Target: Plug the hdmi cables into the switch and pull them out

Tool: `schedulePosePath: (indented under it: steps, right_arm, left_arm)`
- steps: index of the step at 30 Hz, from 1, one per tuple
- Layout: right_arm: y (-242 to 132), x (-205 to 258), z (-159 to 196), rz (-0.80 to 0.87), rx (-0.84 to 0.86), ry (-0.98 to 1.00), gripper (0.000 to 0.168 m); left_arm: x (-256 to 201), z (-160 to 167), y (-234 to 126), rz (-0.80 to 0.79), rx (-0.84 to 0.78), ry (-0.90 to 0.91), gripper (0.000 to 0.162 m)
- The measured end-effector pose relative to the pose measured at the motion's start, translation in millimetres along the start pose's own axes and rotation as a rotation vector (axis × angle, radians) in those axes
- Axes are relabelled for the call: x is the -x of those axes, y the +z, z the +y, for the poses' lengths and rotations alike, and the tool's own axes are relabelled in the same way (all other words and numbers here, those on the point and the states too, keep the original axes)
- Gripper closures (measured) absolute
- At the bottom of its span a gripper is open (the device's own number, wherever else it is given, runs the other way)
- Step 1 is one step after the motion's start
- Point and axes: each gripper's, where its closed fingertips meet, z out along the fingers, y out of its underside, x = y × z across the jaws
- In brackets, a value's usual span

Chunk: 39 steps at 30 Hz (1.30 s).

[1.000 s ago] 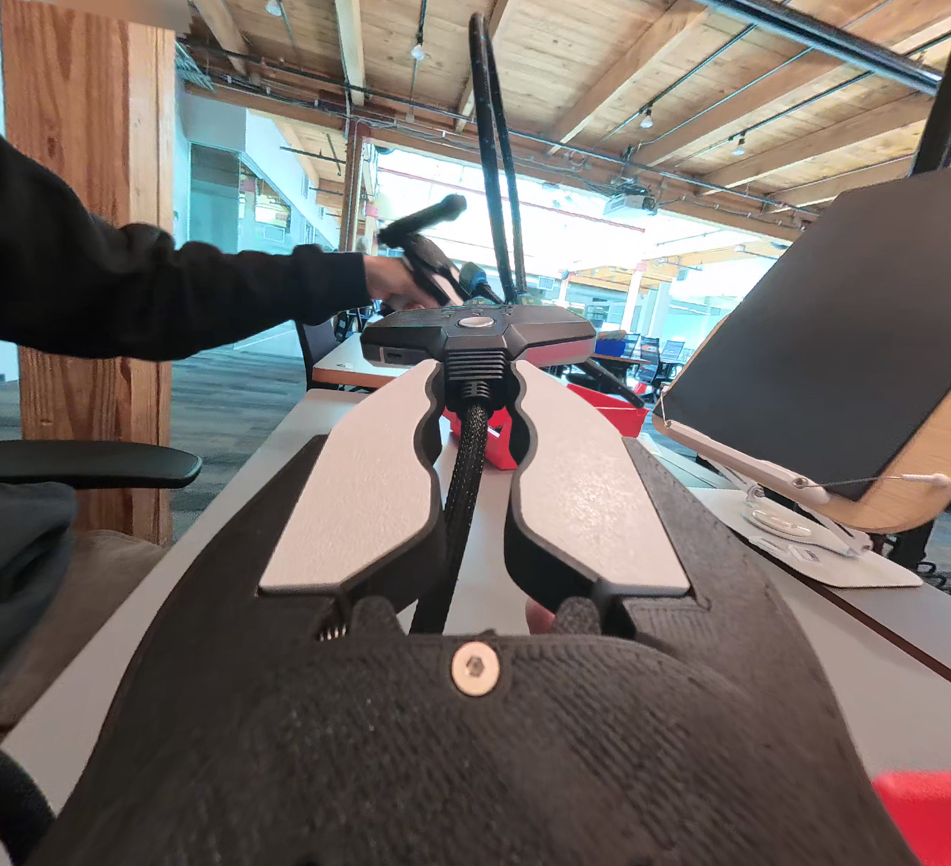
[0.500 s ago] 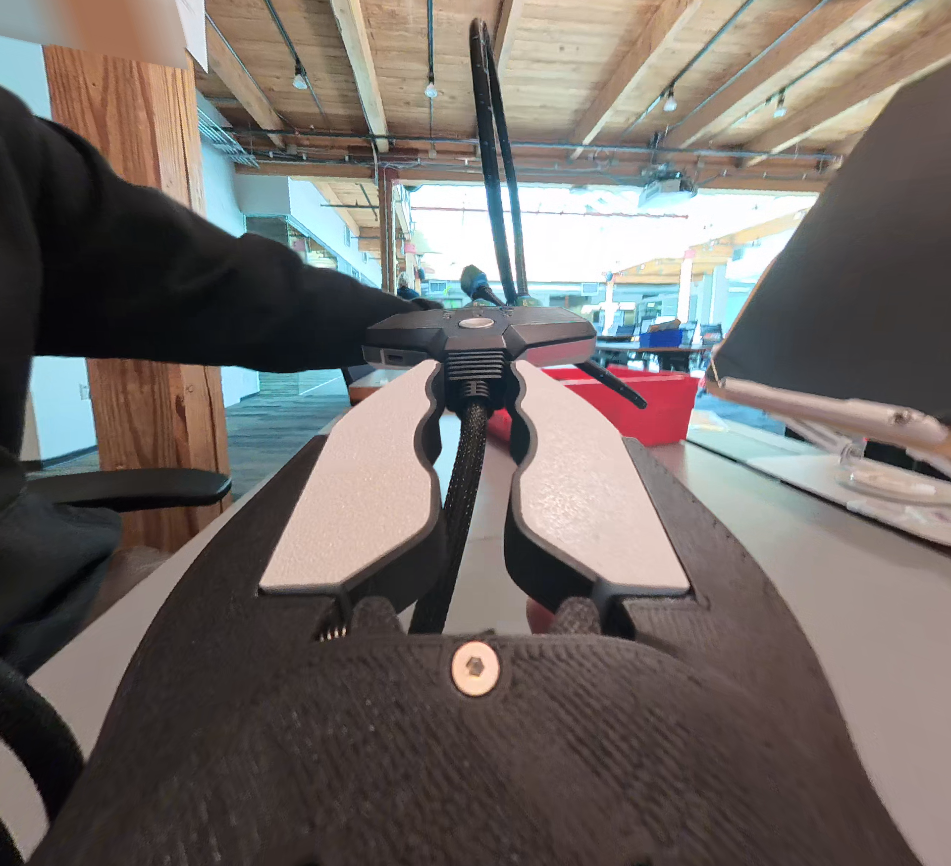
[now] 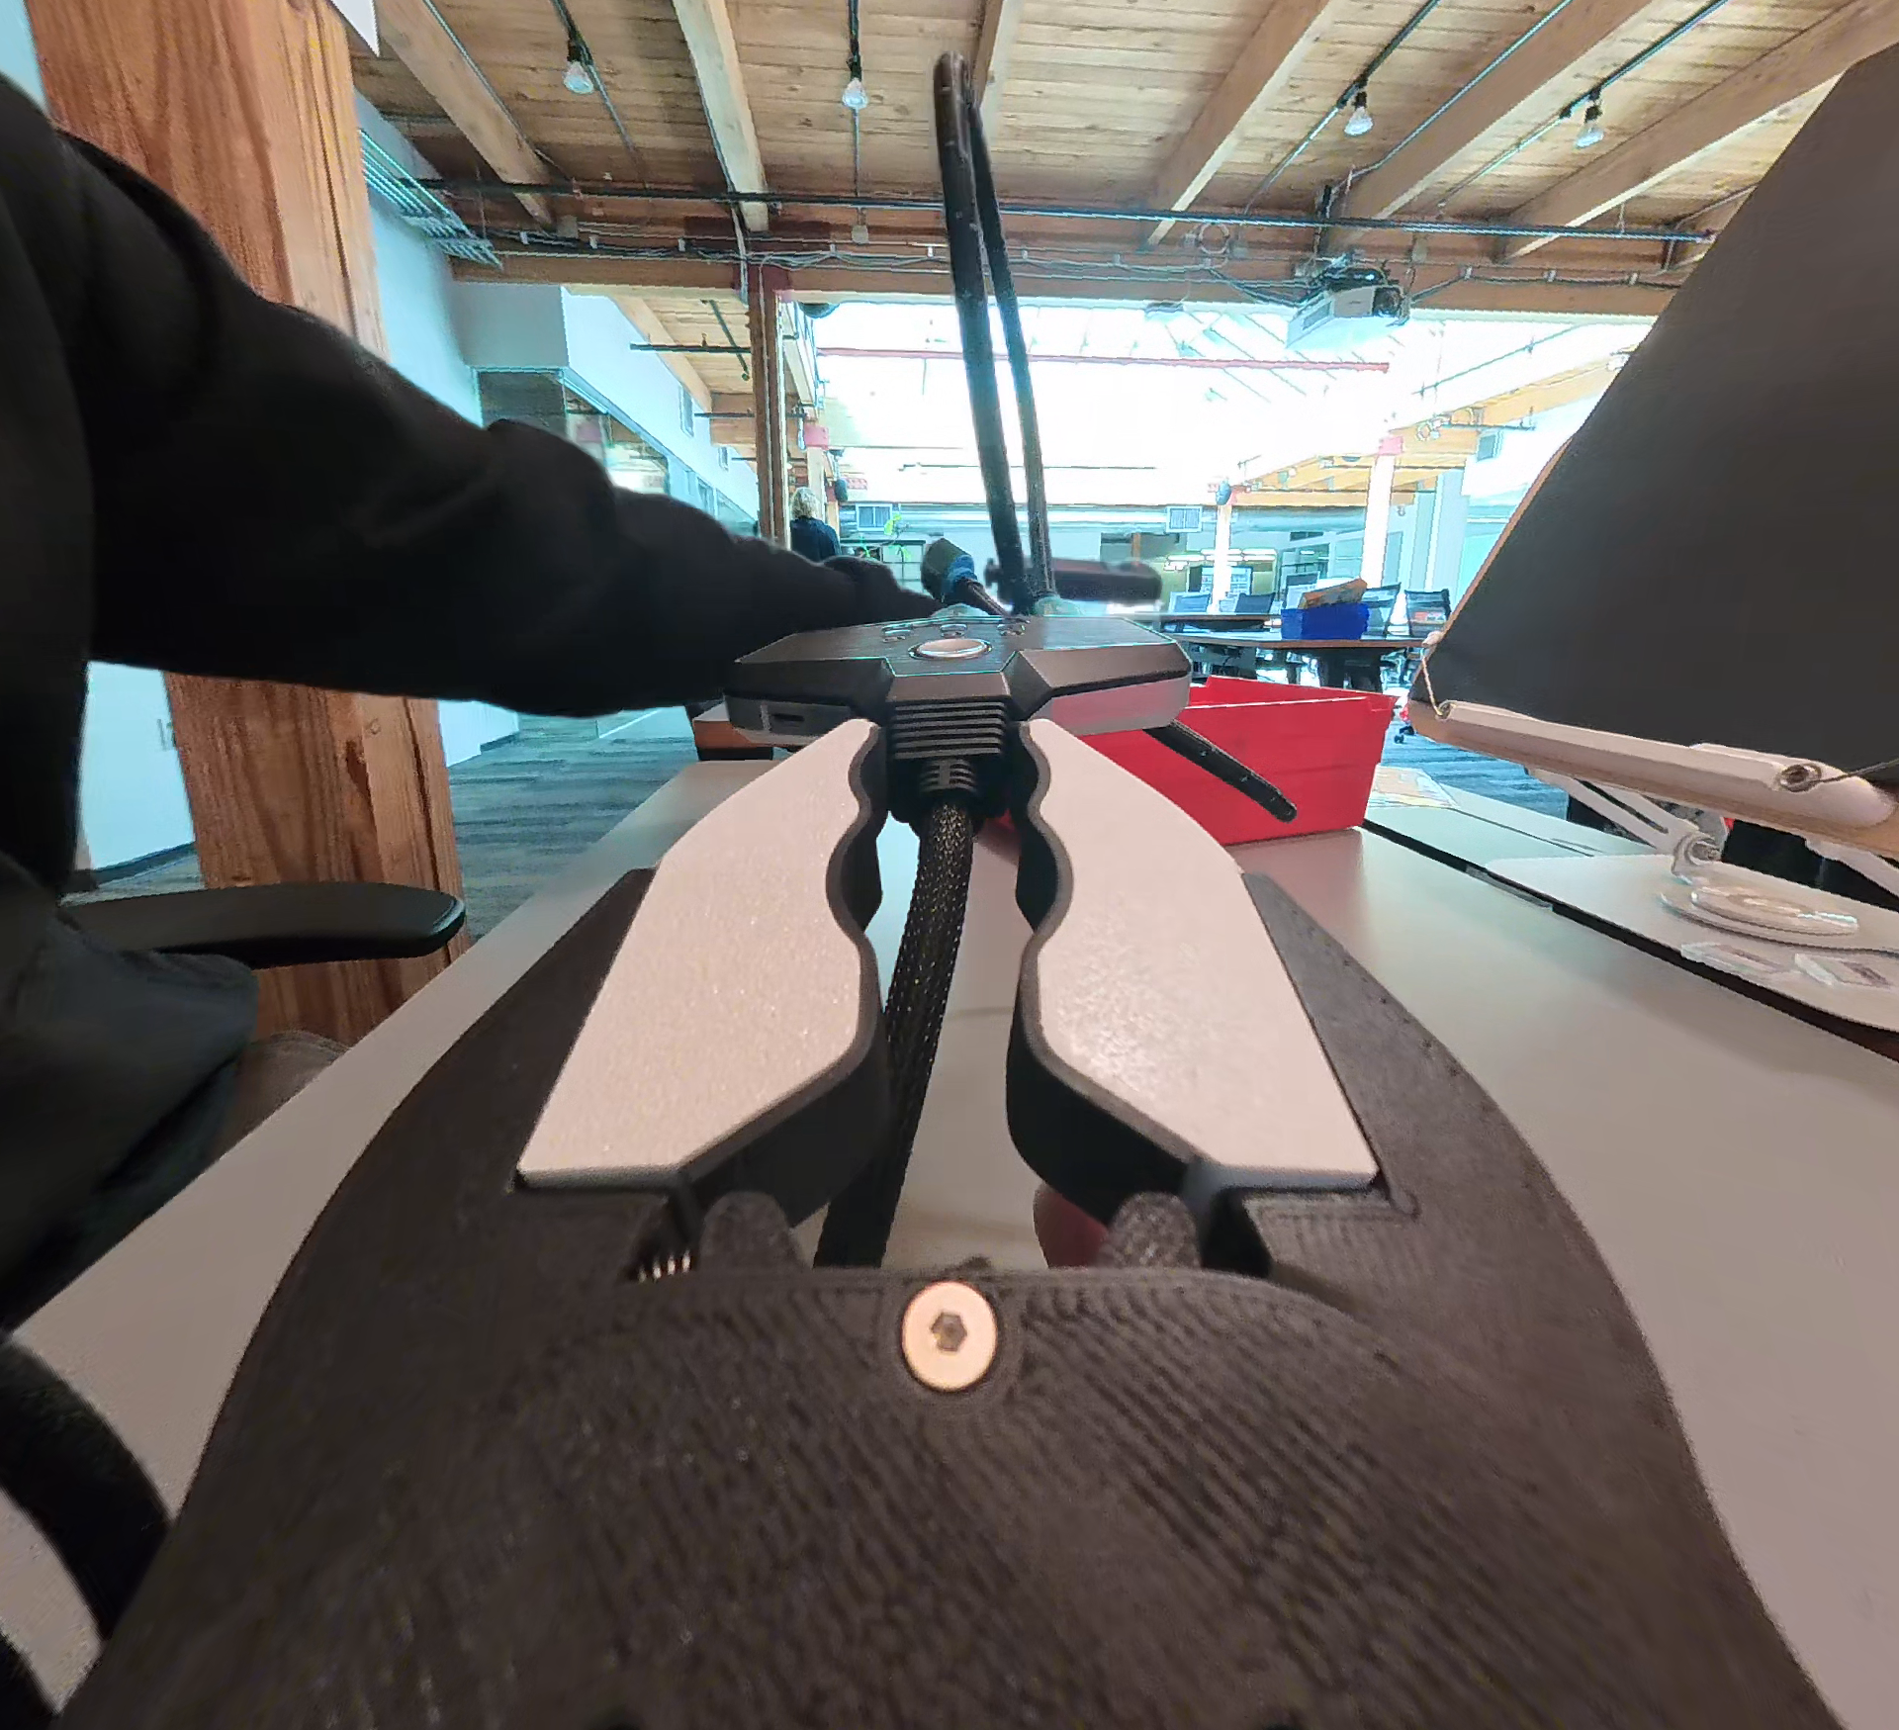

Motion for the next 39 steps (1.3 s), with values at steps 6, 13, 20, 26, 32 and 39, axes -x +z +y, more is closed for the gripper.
schedulePosePath:
  steps: [6,13,20,26,32,39]
  right_arm:
    - [1,9,-4,-0.013,-0.022,0.003,0.146]
    - [1,20,-19,-0.025,-0.091,0.004,0.145]
    - [-3,36,-34,-0.035,-0.114,-0.032,0.146]
    - [-10,45,-51,-0.037,-0.131,-0.083,0.146]
    - [-21,49,-64,-0.043,-0.168,-0.099,0.145]
    - [-31,61,-74,-0.146,-0.259,-0.053,0.145]
  left_arm:
    - [1,-19,-111,-0.196,-0.43,0.108,0.139]
    - [-97,11,-291,-0.499,-1.189,0.439,0.14]
    - [-216,64,-355,-0.378,-1.475,0.613,0.149]
    - [-258,82,-342,-0.096,-1.329,0.714,0.152]
    - [-264,93,-321,-0.088,-1.174,0.754,0.152]
    - [-333,140,-275,0.608,-0.652,0.956,0.152]
